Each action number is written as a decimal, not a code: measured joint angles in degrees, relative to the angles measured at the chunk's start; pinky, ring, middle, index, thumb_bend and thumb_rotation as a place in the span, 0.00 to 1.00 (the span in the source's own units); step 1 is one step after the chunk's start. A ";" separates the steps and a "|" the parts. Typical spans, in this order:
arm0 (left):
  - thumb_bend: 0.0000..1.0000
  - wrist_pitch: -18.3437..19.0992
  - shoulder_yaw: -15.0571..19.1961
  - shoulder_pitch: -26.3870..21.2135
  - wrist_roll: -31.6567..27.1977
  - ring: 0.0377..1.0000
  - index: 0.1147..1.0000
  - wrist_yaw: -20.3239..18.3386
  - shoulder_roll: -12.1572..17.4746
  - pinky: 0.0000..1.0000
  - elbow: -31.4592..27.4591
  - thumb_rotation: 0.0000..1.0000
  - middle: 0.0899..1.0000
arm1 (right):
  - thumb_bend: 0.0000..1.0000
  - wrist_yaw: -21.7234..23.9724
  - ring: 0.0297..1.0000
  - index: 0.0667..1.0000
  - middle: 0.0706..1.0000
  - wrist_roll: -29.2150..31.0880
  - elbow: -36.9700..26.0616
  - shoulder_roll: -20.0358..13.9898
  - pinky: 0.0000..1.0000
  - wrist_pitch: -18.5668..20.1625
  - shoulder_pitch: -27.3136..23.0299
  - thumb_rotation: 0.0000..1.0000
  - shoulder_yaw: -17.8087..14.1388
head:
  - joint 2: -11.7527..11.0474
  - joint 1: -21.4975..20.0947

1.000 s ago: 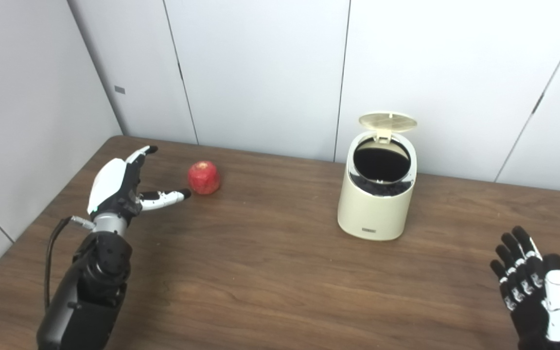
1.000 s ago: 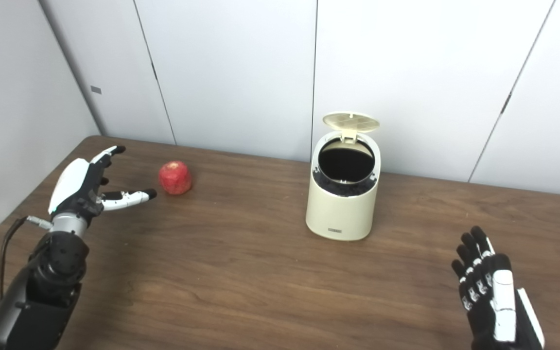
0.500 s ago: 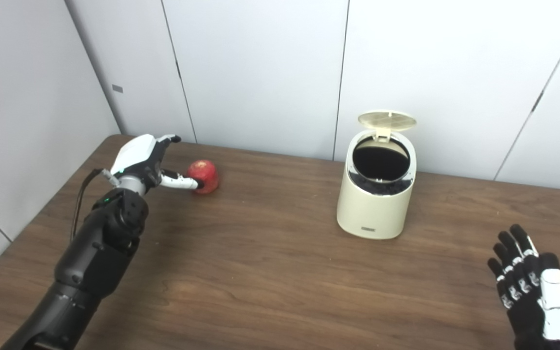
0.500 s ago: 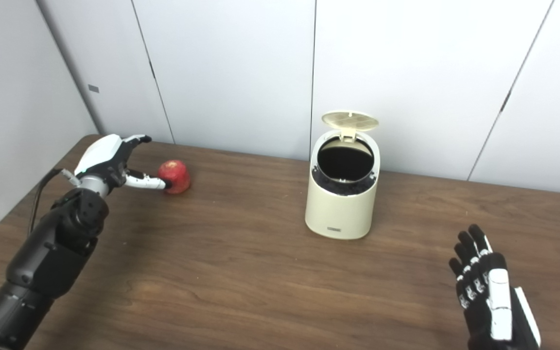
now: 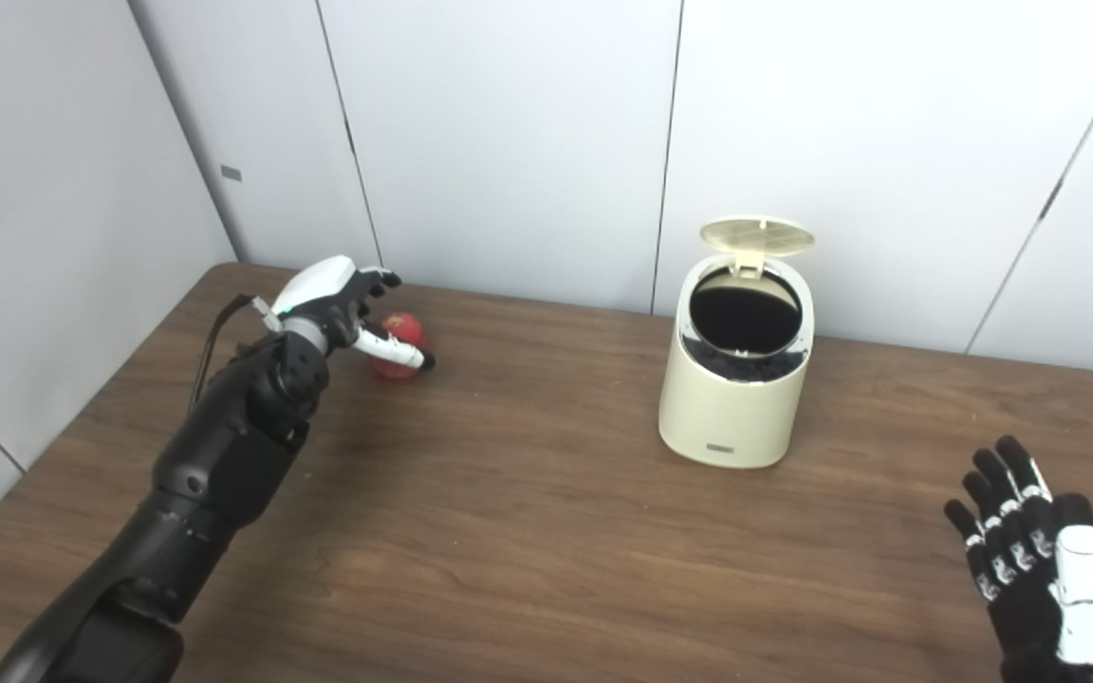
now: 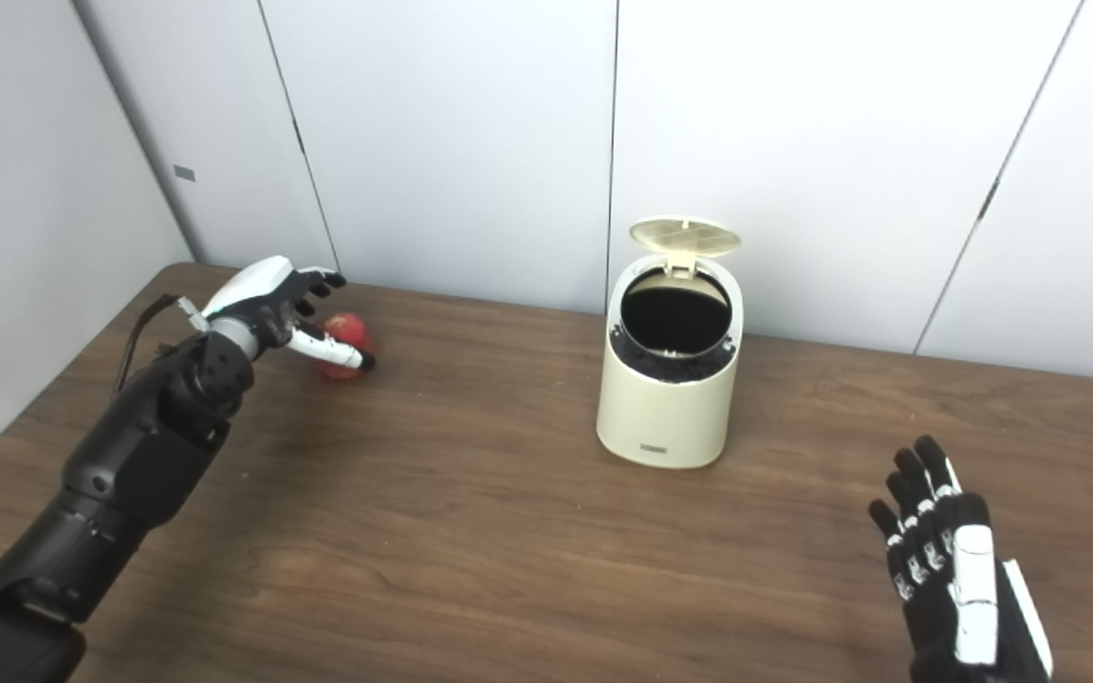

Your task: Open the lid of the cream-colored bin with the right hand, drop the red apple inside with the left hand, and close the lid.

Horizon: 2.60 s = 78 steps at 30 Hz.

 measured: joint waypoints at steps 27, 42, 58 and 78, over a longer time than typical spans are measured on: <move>0.50 -0.05 -8.61 -5.92 7.47 0.40 0.45 -5.25 1.70 0.41 6.75 0.00 0.42 | 0.51 0.06 1.00 1.00 0.99 -0.15 0.03 0.08 0.98 -0.01 0.05 0.99 0.25 | 0.70 -0.35; 0.48 -2.71 -0.17 -0.83 5.15 0.41 0.41 5.06 -0.80 0.39 -2.62 0.00 0.47 | 0.51 0.20 1.00 0.98 0.97 -0.14 1.05 -0.41 0.99 -0.06 0.09 1.00 0.95 | 0.70 -1.58; 0.47 -7.18 3.87 9.24 5.49 0.40 0.42 16.55 -13.54 0.35 -24.00 0.00 0.47 | 0.49 -0.64 0.99 0.97 0.96 -3.35 2.76 1.18 0.97 -2.00 -0.15 0.96 1.90 | -1.67 -6.24; 0.48 -11.82 -2.64 10.44 10.12 0.40 0.42 18.44 -26.10 0.38 -33.27 0.00 0.48 | 0.53 -1.75 0.98 0.96 0.96 -3.43 2.75 3.05 1.00 -2.22 -0.13 0.94 1.65 | -4.66 -11.51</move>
